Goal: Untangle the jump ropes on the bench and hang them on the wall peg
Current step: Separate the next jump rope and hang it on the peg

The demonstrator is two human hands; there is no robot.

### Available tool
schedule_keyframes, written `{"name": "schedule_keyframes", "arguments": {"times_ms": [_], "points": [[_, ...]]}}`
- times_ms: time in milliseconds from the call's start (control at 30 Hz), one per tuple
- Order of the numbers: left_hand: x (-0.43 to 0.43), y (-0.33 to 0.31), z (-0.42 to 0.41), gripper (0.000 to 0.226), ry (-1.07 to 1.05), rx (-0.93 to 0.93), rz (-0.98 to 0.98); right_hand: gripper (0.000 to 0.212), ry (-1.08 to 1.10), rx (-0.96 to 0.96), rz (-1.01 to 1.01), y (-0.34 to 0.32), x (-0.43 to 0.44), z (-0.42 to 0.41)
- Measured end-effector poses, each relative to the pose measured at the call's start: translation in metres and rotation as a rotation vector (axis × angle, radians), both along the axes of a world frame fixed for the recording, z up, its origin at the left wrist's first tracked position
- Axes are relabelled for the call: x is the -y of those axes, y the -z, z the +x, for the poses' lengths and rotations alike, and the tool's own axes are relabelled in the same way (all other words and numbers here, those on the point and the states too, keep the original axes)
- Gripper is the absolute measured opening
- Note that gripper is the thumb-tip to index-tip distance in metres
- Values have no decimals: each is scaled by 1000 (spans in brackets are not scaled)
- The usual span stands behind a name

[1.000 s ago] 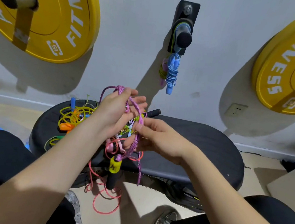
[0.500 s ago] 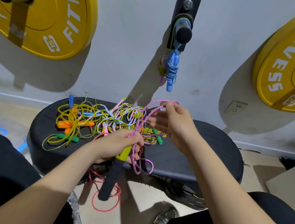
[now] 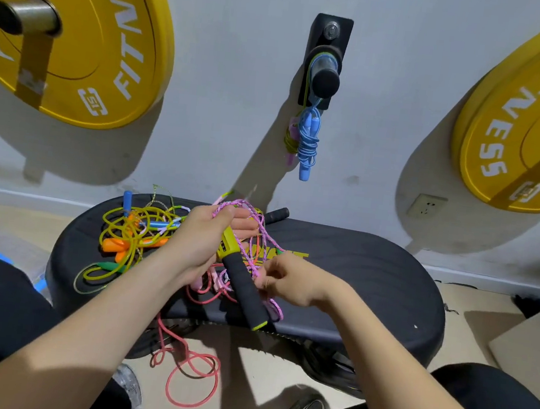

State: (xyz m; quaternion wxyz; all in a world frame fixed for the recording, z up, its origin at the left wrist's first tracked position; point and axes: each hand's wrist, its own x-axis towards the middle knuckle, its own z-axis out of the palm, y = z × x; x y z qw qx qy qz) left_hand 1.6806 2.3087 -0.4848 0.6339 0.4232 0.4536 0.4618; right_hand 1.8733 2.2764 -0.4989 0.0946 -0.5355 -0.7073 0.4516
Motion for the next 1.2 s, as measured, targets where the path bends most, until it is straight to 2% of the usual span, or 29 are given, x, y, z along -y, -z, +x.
{"name": "schedule_keyframes", "arguments": {"times_ms": [67, 133, 200, 267, 333, 400, 467, 533, 600, 700, 800, 867, 900, 967, 1100, 1167, 1200], "points": [[-3, 2, -3, 35, 14, 15, -35, 26, 149, -163, -15, -8, 0, 1], [2, 6, -4, 32, 154, 43, -104, 29, 327, -372, 35, -20, -2, -5], [11, 14, -2, 26, 348, -122, -97, 29, 497, -529, 147, -34, -6, -11], [17, 24, 1, 23, 526, -359, -23, 28, 626, -691, 203, -50, -7, -13], [21, 33, 5, 21, 645, -520, 70, 25, 733, -854, 237, -65, -8, -8], [22, 46, 6, 24, 610, -674, 174, 23, 820, -1007, 308, -78, -9, 4], [18, 58, 3, 26, 412, -832, 267, 23, 894, -1158, 354, -86, -12, 19], [14, 66, 0, 27, 184, -848, 303, 24, 967, -1216, 349, -85, -13, 32], [10, 58, -1, 27, 46, -797, 361, 28, 1058, -1137, 286, -76, -17, 39], [0, 16, 3, 26, 20, -666, 470, 36, 1105, -893, 70, -62, -20, 37], [-10, -33, 6, 26, 82, -495, 508, 69, 899, -469, 22, -47, -19, 33], [-11, -59, 10, 25, 125, -407, 504, 95, 676, -314, 79, -45, -13, 24], [-11, -69, 13, 24, 145, -356, 487, 99, 597, -293, 109, -45, -9, 18], [-13, -84, 18, 21, 183, -279, 454, 90, 573, -304, 205, -48, -4, 4], [-18, -99, 25, 14, 288, -154, 394, 40, 532, -316, 430, -40, -3, -22], [-21, -101, 24, 14, 336, -104, 402, 14, 501, -236, 500, -38, -6, -27], [-23, -99, 22, 16, 343, -108, 430, 20, 517, -176, 541, -37, -9, -27]]}}
